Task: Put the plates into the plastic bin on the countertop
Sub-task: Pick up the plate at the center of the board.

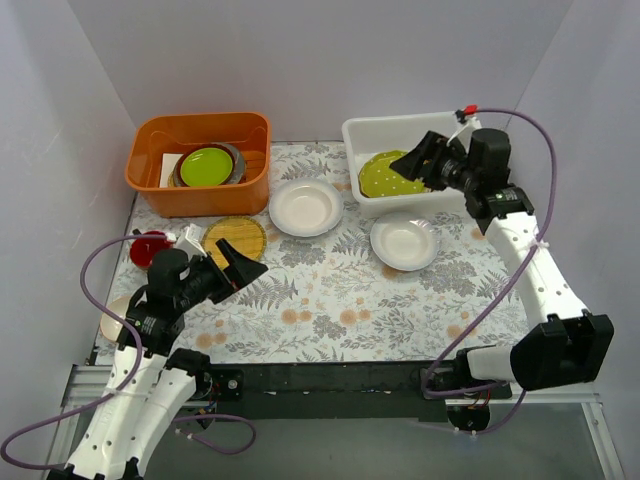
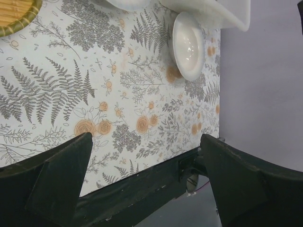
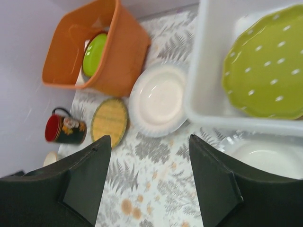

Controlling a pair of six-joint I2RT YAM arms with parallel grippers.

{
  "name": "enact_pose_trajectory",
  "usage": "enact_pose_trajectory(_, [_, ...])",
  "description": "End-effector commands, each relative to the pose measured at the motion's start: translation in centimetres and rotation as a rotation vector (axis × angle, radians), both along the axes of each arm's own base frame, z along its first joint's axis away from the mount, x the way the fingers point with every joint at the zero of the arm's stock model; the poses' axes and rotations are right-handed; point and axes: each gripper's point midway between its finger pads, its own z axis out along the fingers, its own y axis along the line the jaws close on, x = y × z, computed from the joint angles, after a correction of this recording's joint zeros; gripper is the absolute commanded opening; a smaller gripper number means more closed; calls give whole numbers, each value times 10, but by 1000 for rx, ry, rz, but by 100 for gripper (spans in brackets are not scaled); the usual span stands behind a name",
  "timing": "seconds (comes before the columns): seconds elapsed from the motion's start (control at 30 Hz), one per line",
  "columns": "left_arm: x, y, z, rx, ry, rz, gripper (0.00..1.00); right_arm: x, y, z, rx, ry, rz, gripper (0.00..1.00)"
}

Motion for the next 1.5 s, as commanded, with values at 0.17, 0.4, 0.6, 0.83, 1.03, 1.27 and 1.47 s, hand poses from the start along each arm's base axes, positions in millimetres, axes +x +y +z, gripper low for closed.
enact_pose_trajectory(0.17, [13,14,-20,-89,141,222,98,-71,68,-31,36,29,97,74])
enact_pose_trajectory(0.4, [25,14,-44,-194,227,331,95,-98,84,-59,45,85,126,74])
enact_pose_trajectory(0.6, [40,2,-49,-207,247,345,94,-105,88,-68,43,106,136,74])
enact_pose_trajectory(0.83, [57,-46,-57,-150,253,334,95,-106,88,-71,35,108,137,74])
enact_pose_trajectory(1.03, [78,-68,-64,-115,234,366,93,-109,87,-73,31,110,142,74])
enact_pose_trajectory(1.27, [95,-89,-84,-74,214,408,93,-115,85,-80,27,116,150,73])
enact_pose_trajectory(1.47, [104,-98,-103,-146,240,509,89,-119,80,-85,17,118,143,73])
